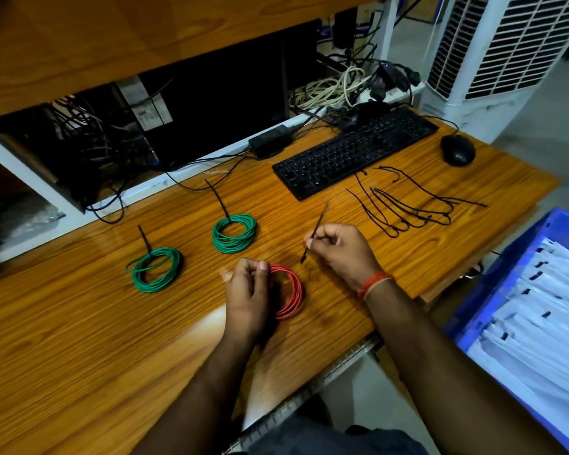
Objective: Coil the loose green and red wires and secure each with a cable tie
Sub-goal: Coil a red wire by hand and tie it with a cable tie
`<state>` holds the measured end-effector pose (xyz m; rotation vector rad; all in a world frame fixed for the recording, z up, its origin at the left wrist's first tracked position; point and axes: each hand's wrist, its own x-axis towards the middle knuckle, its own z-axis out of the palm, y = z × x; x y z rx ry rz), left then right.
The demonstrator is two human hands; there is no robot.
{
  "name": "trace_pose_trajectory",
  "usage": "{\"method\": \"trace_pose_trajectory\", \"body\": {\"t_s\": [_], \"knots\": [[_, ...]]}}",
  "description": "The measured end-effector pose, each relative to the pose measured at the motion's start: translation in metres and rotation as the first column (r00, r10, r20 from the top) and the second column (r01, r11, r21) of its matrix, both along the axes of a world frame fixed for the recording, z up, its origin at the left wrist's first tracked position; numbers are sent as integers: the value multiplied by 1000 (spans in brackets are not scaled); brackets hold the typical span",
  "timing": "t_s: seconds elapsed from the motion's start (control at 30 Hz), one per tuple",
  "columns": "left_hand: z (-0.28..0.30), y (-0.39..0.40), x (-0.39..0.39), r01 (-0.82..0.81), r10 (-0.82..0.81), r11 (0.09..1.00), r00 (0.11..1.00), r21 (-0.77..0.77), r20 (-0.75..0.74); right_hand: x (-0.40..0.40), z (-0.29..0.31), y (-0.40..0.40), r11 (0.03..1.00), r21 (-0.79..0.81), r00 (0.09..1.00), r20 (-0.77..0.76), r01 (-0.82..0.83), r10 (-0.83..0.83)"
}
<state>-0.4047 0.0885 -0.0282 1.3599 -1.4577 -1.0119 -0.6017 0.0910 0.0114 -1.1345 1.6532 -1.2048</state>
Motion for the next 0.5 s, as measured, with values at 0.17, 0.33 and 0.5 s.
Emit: {"method": "trace_pose_trajectory", "body": {"t_s": [0.17, 0.33, 0.5], "knots": [[1, 0, -1, -26, 28, 999, 999, -30, 40, -1, 3, 16, 999, -29, 965, 263, 24, -15], [5, 3, -2, -30, 31, 999, 999, -23, 36, 19, 10, 31, 985, -162, 987, 159, 53, -27], [7, 3, -1, -32, 33, 999, 999, -29, 30, 29, 10, 37, 976, -206, 989, 114, -64, 89]]}}
